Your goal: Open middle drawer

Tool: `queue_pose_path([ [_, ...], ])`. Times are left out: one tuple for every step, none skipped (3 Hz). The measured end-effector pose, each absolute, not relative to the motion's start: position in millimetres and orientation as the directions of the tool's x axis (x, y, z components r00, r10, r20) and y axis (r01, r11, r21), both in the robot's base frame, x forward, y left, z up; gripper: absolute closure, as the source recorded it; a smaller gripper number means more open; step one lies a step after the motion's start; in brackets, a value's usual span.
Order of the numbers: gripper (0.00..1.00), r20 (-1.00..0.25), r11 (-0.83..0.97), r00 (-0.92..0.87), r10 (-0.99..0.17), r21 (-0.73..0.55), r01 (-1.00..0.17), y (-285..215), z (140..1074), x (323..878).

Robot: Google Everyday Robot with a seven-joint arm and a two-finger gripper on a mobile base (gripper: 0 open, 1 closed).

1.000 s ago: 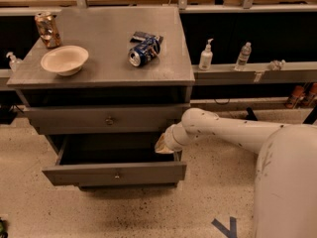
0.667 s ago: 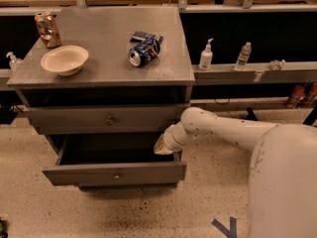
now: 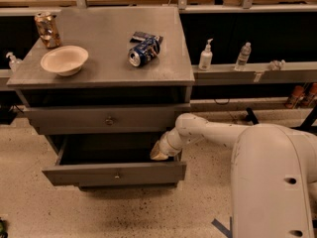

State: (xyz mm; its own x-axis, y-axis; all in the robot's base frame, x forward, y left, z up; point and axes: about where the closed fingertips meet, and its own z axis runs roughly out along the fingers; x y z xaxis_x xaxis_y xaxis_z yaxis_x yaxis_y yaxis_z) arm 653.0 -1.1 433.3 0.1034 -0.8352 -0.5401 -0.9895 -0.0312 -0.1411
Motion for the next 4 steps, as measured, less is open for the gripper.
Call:
queue_pose_path([
  [1.0,-0.547,-0.047,0.106,-0.83,-0.121,-0.992,7,418,645],
  [1.0,-0.547,-0.047,0.106,-0.83,-0.121,-0.992,7,421,645],
  [1.0,-0.577,-0.066,0.115,-0.809,-0.106,-0.992,5,420,621],
  [1.0,-0.583,-0.07,0.117,-0.804,-0.103,-0.992,5,422,617],
])
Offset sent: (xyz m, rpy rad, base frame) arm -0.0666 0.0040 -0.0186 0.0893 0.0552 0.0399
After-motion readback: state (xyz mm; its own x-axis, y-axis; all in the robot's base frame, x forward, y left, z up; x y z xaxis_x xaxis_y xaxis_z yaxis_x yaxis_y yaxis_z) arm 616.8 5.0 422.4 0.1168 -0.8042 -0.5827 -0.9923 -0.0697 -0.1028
